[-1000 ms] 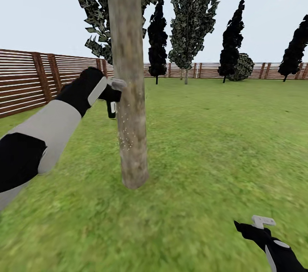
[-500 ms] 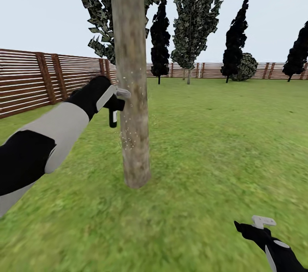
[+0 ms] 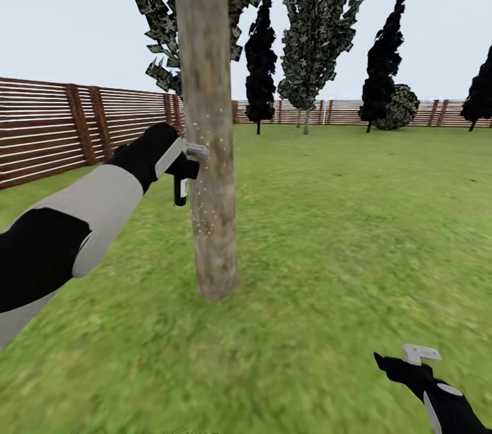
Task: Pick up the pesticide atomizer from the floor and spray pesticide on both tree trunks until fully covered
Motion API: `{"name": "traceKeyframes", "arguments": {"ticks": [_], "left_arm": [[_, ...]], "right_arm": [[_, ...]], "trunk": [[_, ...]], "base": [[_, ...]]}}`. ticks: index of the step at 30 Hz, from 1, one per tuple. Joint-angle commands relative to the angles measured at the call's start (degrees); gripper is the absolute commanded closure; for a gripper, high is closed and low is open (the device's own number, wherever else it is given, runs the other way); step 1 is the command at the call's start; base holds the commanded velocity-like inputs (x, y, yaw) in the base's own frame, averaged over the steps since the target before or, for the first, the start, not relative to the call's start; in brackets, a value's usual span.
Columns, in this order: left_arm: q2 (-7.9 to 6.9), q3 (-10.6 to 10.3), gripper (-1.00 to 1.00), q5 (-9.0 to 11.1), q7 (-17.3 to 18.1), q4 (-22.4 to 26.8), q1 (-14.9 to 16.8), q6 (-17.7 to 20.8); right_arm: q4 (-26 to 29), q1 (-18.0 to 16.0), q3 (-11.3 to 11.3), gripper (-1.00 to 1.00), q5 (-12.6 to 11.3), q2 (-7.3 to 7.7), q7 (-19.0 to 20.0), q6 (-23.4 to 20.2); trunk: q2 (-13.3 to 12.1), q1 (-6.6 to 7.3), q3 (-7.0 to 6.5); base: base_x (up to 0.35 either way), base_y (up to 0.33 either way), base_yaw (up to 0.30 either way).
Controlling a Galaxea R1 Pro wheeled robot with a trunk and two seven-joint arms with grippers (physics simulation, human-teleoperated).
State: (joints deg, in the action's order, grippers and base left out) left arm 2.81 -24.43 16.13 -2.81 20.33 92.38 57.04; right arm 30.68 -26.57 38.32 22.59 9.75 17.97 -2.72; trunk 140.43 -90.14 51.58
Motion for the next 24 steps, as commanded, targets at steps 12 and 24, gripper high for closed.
{"name": "traceKeyframes", "arguments": {"ticks": [12,24], "left_arm": [[0.00,0.0,1.00,0.0,0.0,-2.6,0.0,0.0],[0.00,0.0,1.00,0.0,0.0,-2.6,-0.1,0.0]], "right_arm": [[0.0,0.0,0.0,-1.00,0.0,0.00,0.0,0.0],[0.0,0.0,0.0,-1.00,0.0,0.00,0.0,0.0]], "trunk": [[0.0,0.00,0.00],[0.0,0.00,0.00]], "base": [[0.000,-0.320,0.254],[0.000,-0.321,0.156]]}}
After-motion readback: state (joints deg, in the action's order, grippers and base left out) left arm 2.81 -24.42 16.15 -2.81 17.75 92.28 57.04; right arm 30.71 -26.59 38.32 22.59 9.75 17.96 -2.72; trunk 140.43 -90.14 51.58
